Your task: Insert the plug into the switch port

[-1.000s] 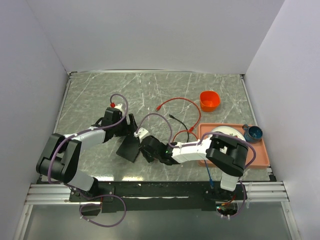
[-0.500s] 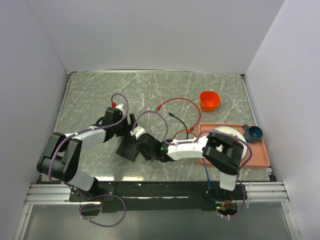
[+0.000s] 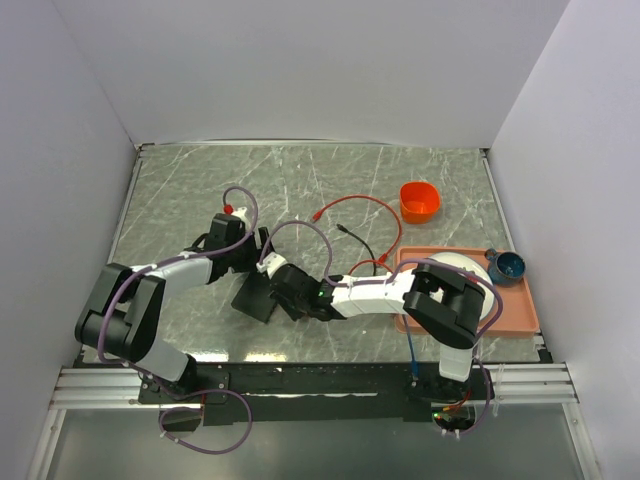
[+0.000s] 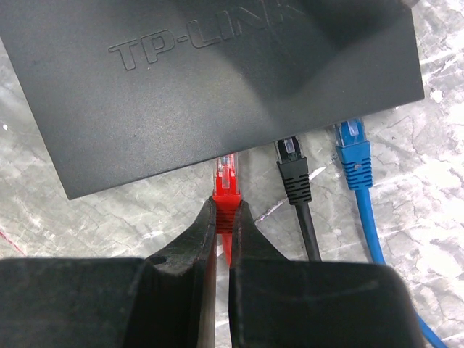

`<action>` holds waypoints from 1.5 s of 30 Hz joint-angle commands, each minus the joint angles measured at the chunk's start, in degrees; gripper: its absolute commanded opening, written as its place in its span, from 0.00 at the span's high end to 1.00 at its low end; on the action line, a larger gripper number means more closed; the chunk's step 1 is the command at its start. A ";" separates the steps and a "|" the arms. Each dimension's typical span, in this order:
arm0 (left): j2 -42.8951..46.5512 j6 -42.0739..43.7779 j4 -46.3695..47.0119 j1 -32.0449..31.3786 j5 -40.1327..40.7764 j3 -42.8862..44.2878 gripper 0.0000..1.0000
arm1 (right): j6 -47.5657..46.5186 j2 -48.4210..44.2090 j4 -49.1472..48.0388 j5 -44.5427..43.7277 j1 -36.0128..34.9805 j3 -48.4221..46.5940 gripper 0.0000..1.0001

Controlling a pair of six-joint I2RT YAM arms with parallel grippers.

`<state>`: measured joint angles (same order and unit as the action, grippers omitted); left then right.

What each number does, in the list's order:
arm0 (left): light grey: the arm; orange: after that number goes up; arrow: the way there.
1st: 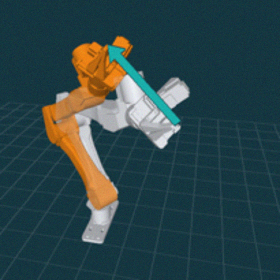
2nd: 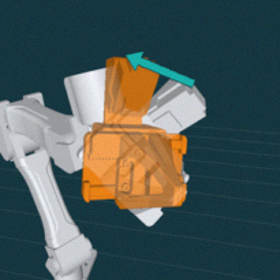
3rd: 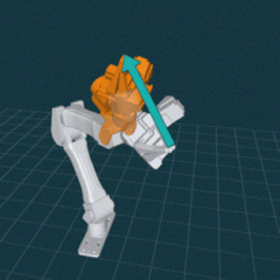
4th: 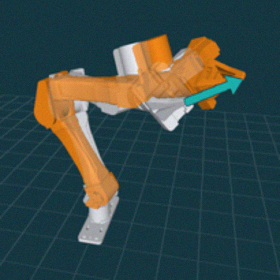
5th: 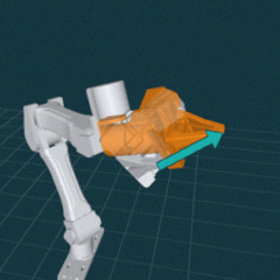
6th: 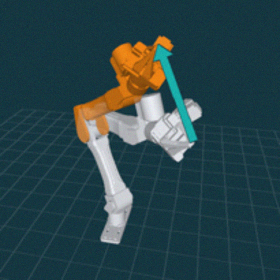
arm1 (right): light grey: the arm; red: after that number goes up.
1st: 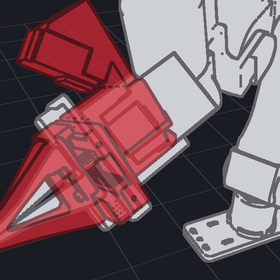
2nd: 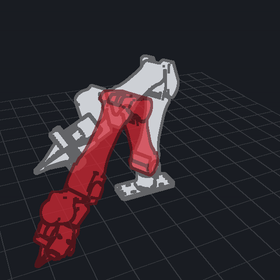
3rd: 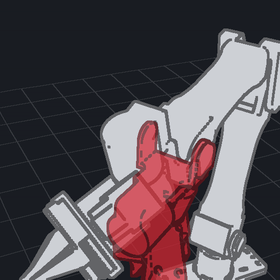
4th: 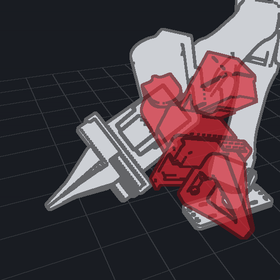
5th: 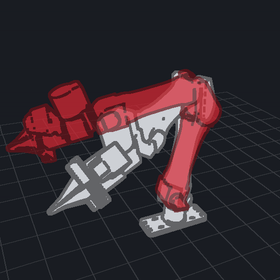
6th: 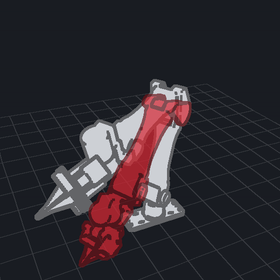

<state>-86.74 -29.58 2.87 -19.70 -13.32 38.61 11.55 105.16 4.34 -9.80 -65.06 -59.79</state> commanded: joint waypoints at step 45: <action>0.43 -13.04 5.12 -5.61 -9.61 -8.81 0.31 | 1.63 -1.80 -5.99 -4.34 4.06 -8.07 1.00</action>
<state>-86.08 -36.36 12.75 -21.93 -13.21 33.43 10.48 105.89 12.12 -7.07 -64.01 -64.55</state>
